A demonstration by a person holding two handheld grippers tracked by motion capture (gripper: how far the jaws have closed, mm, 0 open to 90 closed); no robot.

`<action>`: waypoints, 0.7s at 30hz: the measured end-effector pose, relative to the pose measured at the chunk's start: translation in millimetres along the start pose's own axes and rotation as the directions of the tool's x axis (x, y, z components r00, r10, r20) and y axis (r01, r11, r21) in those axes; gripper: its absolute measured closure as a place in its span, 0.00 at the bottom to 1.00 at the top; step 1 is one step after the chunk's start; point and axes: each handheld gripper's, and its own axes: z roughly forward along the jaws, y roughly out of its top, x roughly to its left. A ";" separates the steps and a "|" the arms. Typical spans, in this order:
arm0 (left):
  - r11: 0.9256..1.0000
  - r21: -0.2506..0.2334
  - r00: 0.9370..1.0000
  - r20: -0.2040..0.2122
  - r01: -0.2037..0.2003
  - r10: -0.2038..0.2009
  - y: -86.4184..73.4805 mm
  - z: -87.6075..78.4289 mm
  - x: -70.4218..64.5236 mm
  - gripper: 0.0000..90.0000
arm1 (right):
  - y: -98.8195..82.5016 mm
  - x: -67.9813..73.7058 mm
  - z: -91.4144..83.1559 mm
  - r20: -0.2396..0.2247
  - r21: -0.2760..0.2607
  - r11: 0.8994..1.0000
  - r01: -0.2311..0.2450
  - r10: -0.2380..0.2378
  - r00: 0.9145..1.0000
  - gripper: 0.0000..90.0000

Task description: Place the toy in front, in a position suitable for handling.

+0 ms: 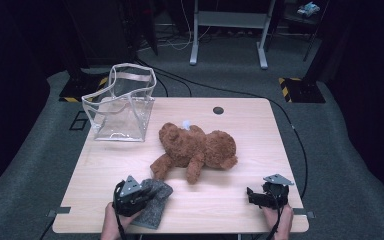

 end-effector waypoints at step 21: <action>0.993 0.059 0.982 0.160 -0.107 0.097 47.7 90.2 -60.7 0.87 | 0.0 0.1 0.0 0.002 -0.001 1.000 -0.001 0.001 1.000 0.06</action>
